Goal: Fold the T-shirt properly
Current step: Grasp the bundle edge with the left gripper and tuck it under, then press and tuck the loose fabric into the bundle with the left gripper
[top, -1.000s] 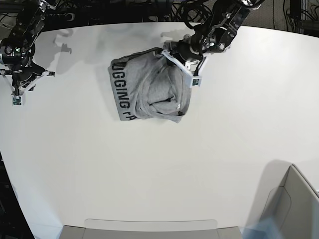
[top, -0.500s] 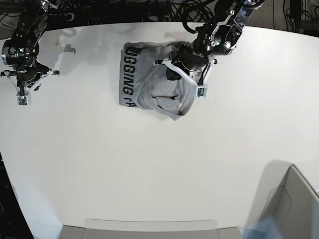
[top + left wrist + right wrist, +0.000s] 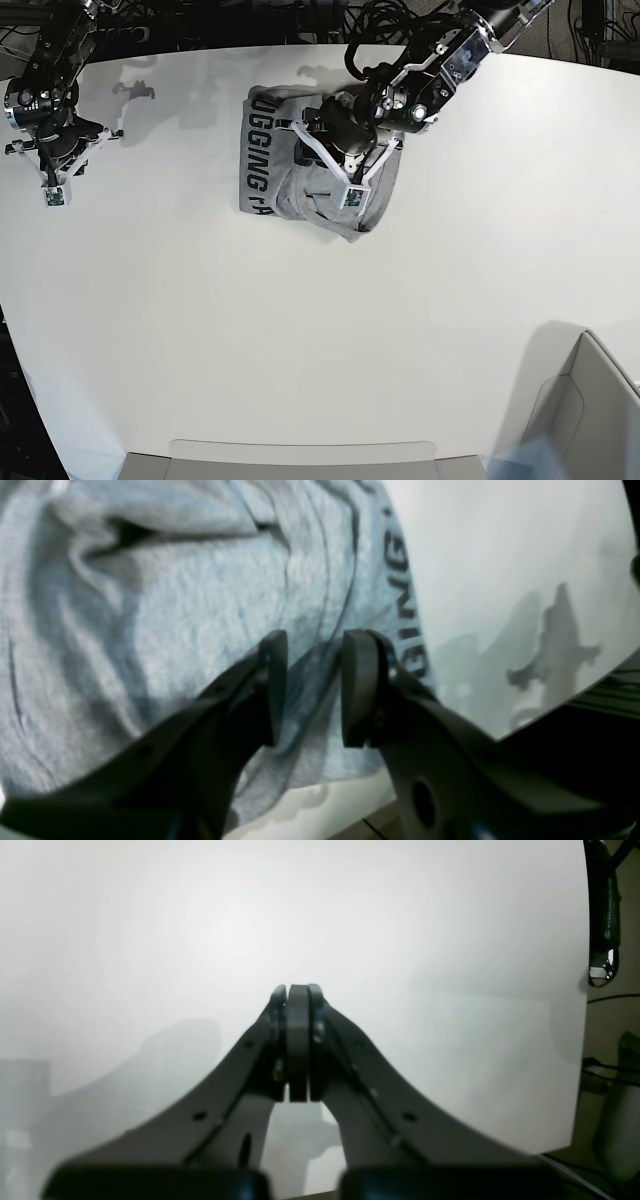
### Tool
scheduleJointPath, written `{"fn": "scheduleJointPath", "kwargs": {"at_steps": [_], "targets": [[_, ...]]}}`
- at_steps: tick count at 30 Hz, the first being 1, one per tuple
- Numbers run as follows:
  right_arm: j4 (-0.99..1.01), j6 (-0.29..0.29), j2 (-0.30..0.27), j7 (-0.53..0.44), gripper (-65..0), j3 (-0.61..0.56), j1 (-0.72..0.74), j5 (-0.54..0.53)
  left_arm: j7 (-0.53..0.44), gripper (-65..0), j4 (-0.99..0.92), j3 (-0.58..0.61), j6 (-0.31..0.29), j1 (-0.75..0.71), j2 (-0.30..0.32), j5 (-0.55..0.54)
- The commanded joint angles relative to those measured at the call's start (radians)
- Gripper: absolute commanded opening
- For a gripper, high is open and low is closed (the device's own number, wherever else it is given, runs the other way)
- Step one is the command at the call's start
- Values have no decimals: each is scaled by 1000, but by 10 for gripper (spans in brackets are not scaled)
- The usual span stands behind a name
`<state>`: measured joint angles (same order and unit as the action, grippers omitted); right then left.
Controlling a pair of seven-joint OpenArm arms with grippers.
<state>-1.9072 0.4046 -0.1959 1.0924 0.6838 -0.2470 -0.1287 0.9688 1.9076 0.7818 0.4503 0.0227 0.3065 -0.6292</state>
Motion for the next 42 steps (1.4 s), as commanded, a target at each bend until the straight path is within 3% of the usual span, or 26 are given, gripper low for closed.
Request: {"fn": "scheduleJointPath", "kwargs": {"at_steps": [1, 21, 23, 28, 42], "targets": [[-16, 4, -15, -16, -650, 3, 8, -2, -17, -454, 8, -2, -2, 19, -2, -2], [-16, 6, -17, -16, -650, 3, 8, -2, -18, -458, -104, 32, -9, 69, 0, -2], [-16, 6, -17, -16, -650, 3, 8, -2, -18, -485, -92, 57, -9, 69, 1, -2], [-16, 6, -17, -16, -650, 3, 11, -2, -18, -650, -50, 51, -6, 69, 1, -2], [-16, 6, -17, -16, -650, 3, 11, -2, -7, -650, 50, -138, -8, 23, 1, -4]]}}
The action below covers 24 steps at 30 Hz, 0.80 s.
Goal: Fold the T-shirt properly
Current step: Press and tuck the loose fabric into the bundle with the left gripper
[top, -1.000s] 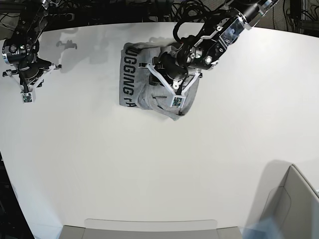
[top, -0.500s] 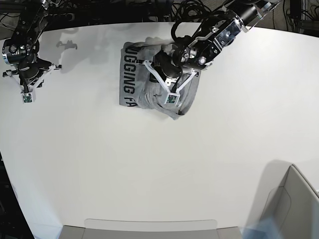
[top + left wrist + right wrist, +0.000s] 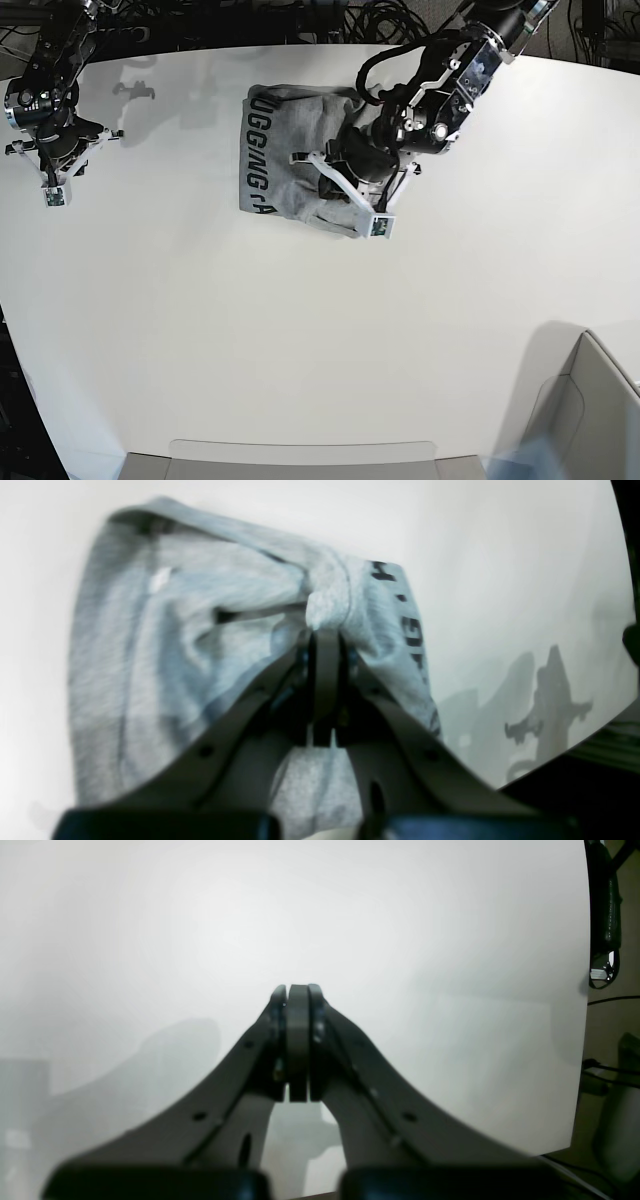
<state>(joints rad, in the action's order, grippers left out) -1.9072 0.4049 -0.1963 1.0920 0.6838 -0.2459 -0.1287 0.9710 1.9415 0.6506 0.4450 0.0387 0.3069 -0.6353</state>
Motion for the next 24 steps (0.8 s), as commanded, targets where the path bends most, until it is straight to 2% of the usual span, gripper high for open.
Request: {"fn": "scheduleJointPath", "kwargs": {"at_steps": [1, 4, 6, 11, 15, 21, 24], "targets": [[-16, 6, -16, -16, -650, 3, 10, -2, -10, -650, 16, -33, -4, -6, 1, 2], [-16, 6, -16, -16, -650, 3, 10, -2, -4, -650, 14, -96, -4, -50, 1, 2], [-16, 6, -16, -16, -650, 3, 10, -2, 35, -650, 12, -128, -4, -82, 21, 2], [-16, 6, -15, -16, -650, 1, 16, -2, 85, -650, 12, -130, -4, -107, 44, -2], [-18, 6, -13, -16, -650, -20, 29, -2, 84, -650, 40, -131, 4, -109, 36, -4], [-22, 6, -13, -16, -650, -42, 26, -2, 47, -504, 98, -140, 5, -119, 34, -2], [-22, 6, -13, -16, -650, -42, 24, -2, 7, -463, 98, -140, 5, -118, 34, -2]]}}
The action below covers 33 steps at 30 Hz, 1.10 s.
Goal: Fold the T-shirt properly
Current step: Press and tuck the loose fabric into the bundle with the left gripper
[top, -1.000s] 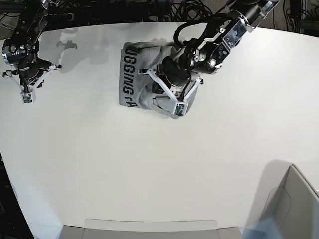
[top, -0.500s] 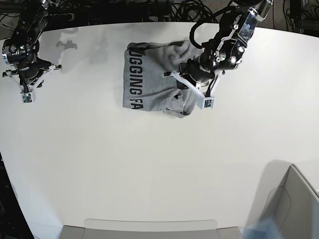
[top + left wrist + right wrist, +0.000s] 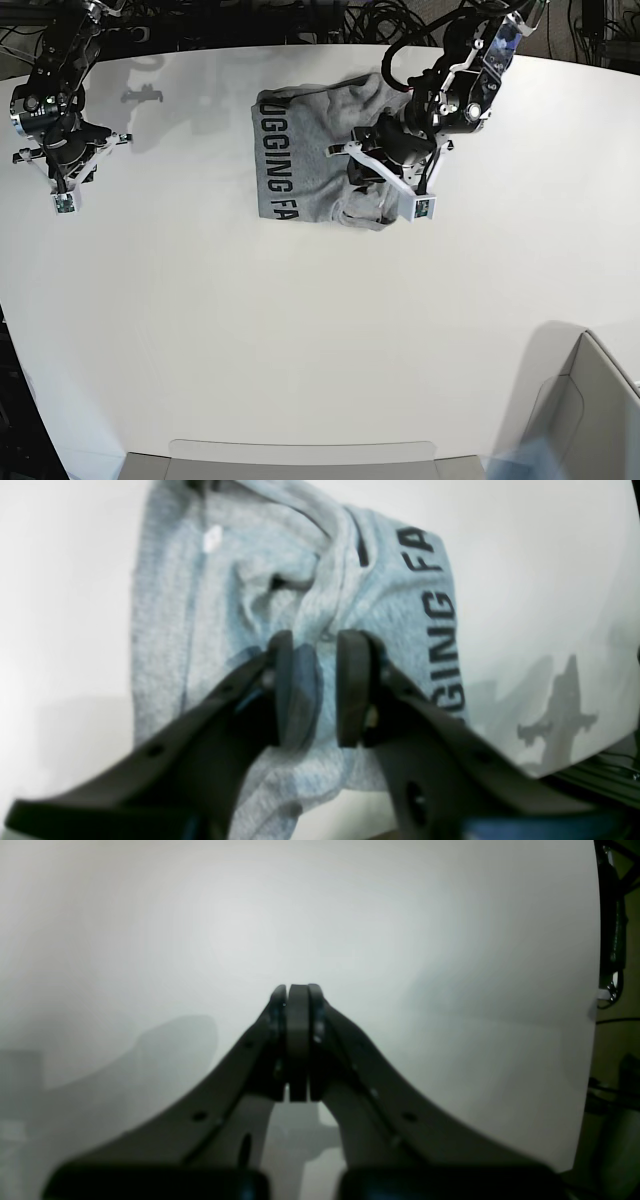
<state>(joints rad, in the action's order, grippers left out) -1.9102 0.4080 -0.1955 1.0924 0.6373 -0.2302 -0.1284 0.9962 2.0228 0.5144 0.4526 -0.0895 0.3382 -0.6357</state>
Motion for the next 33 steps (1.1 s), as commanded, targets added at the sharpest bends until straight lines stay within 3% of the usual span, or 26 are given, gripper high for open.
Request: {"fn": "scheduleJointPath", "kwargs": {"at_steps": [1, 12, 17, 19, 22, 28, 33], "targets": [[-19, 2, -14, -16, -650, 5, 9, -3, -23, -454, 14, -4, -2, 14, 2, -2], [-15, 2, -14, -16, -650, -24, 9, -3, -18, -445, -141, 33, -21, 184, -43, -5], [-13, 2, -14, -16, -650, -38, 12, -1, -33, -457, -139, 135, -127, 213, -41, -2], [-13, 2, -14, -16, -650, -38, 15, -1, -35, -476, -139, 148, -140, 215, -44, 1], [-13, 2, -14, -16, -650, -38, 15, -1, -35, -481, -150, 145, -142, 216, -46, 4], [-13, 2, -14, -16, -650, -37, 15, 0, -75, -481, -354, 142, -139, 251, -43, 4], [-15, 2, -14, -16, -650, -37, 15, 0, -141, -481, -251, -18, -88, 185, -50, 0]]}}
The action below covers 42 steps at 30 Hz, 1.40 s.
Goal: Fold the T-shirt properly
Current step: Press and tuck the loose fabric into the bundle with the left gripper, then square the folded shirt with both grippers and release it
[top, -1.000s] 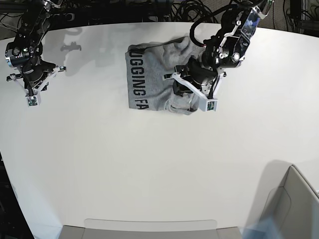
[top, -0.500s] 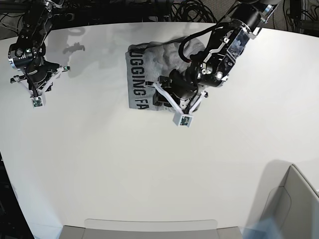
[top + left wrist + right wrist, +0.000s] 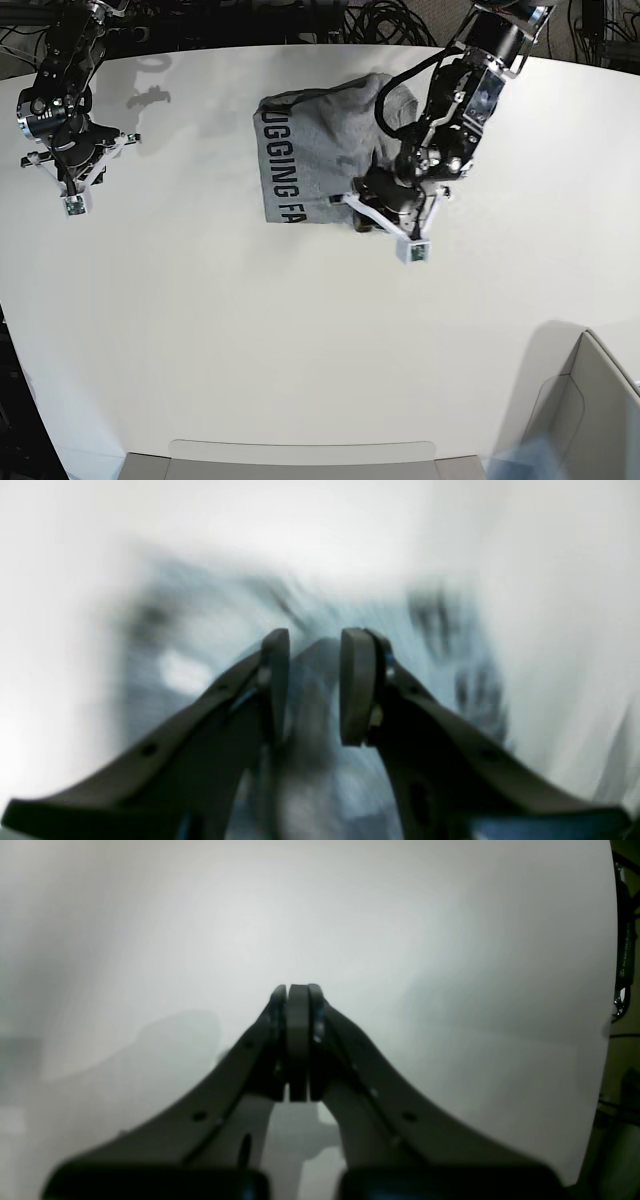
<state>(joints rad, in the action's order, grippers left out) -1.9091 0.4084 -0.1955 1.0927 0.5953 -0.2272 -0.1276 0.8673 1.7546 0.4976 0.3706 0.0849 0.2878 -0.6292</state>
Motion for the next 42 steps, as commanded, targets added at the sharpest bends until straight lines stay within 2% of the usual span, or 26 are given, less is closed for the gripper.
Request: {"fn": "scheduleJointPath", "kwargs": {"at_steps": [1, 5, 10, 13, 16, 17, 20, 25, 30, 36, 42], "targets": [[-19, 2, -14, -16, -650, 4, 12, -1, -12, -481, 60, -30, -3, -1, -11, -7], [-37, 11, -15, -16, -650, -15, 16, -4, 7, -481, 164, -112, -3, -47, -22, -10], [-132, 189, -15, -16, -650, -139, 56, -4, 168, -487, 288, -112, -9, -196, -17, -10], [-135, 240, -15, -16, -650, -240, 107, -4, 181, -552, 288, -112, -9, -291, -14, -5], [-132, 243, -14, -16, -650, -367, 160, -4, 181, -643, 288, -110, -9, -356, 14, -5], [-125, 243, -14, -16, -650, -418, 174, -4, 181, -650, 287, -110, -9, -368, 23, -5], [-68, 243, -14, -15, -650, -559, 223, -1, 194, -650, 267, -110, -9, -373, 49, -5], [173, 243, -14, -15, -650, -773, 305, 1, 217, -638, 229, -89, -11, -371, 78, -8], [277, 241, -14, -15, -650, -799, 305, 1, 255, -638, 183, -72, -11, -360, 86, -4], [257, 241, -23, -15, -650, -799, 208, 1, 254, -638, 9, -72, -11, -218, 86, -4], [202, 241, -11, -16, -650, -811, 75, 1, 254, -638, -61, -72, -11, -50, 86, -4]]}}
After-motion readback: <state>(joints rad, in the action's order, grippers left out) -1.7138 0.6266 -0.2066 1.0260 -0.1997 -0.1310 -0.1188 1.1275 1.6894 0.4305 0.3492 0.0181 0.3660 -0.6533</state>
